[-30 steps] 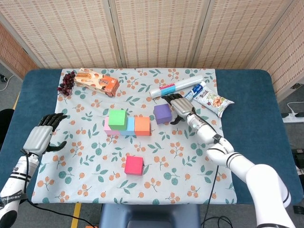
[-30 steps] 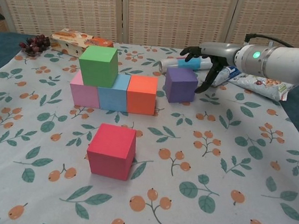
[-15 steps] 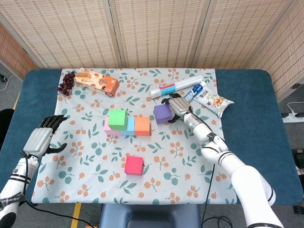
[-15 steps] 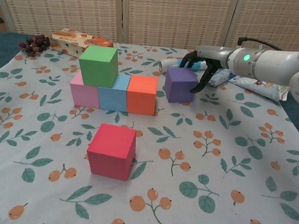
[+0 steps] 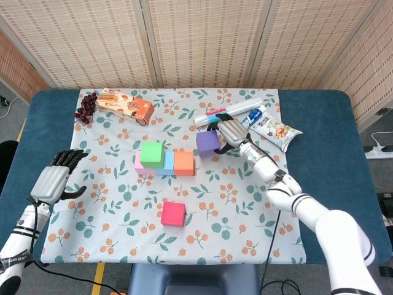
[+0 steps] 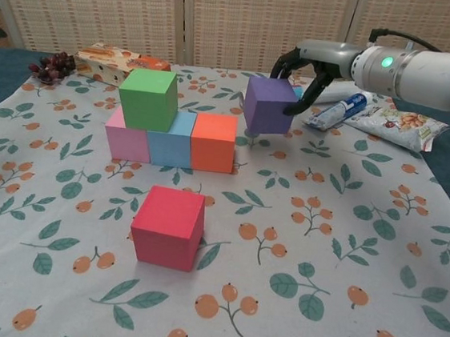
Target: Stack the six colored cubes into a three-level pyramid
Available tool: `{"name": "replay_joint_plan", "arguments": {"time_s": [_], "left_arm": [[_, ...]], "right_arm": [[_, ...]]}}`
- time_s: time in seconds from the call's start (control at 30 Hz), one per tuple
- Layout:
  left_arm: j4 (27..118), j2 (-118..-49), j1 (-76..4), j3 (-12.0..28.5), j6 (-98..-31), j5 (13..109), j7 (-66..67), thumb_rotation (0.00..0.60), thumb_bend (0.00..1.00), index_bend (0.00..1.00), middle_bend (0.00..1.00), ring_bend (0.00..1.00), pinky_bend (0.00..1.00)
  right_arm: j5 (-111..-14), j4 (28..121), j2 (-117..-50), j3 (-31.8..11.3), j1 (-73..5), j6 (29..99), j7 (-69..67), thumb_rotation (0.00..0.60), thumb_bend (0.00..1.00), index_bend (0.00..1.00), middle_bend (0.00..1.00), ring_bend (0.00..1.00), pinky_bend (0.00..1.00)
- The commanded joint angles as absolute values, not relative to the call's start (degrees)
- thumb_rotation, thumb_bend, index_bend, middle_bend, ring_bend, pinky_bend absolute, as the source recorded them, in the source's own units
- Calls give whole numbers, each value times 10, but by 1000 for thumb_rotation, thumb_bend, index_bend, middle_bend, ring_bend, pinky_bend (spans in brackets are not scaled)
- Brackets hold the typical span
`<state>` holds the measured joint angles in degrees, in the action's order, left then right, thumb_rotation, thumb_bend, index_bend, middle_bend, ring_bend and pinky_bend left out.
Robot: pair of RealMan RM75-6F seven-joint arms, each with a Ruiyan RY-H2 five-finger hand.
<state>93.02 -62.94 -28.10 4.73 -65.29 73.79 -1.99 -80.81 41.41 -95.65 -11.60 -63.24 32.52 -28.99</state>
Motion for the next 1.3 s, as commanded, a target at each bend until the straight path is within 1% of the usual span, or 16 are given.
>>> {"name": "replay_joint_plan", "arguments": {"time_s": [0.03,0.13,0.23,0.33,0.5,0.63,0.83,1.03,1.3], "left_arm": [[924,-634,-276,48,-664,744,1,600,291,136,88,0,42],[929,-635,-272,47,-667,749,1,600,293,137,88,0,42],[932,-635,-268,45,-673,761,-1,600,292,136,88,0,42],[933,-634,-263,43,-677,770,-7,600,293,136,88,0,42],[930,-633,-257,40,-678,780,-15,600,291,136,87,0,42],[929,-632,-253,39,-681,789,-23,600,291,136,87,0,42],[927,-634,-250,38,-679,797,-32,600,290,136,86,0,42],[924,-637,-249,39,-673,799,-38,600,290,136,86,0,42],[922,-638,-252,40,-664,798,-42,600,289,136,85,0,42]], "right_arm": [[-753,568,-867,-146,-604,358,-188,600,150,352,366,28,0],[-693,655,-834,-160,-594,359,-114,600,150,352,366,36,0],[-619,717,-820,-168,-594,365,-41,600,151,353,366,36,0],[-543,760,-821,-170,-602,385,31,600,151,352,366,37,0],[-436,803,-836,-168,-626,436,133,600,150,349,365,37,0],[-365,814,-857,-173,-649,462,184,600,151,347,365,36,0],[-304,805,-879,-176,-675,466,222,600,151,345,365,37,0],[-270,779,-895,-176,-698,449,240,600,151,340,365,36,0],[-250,749,-908,-176,-714,424,246,600,151,332,365,36,0]]}}
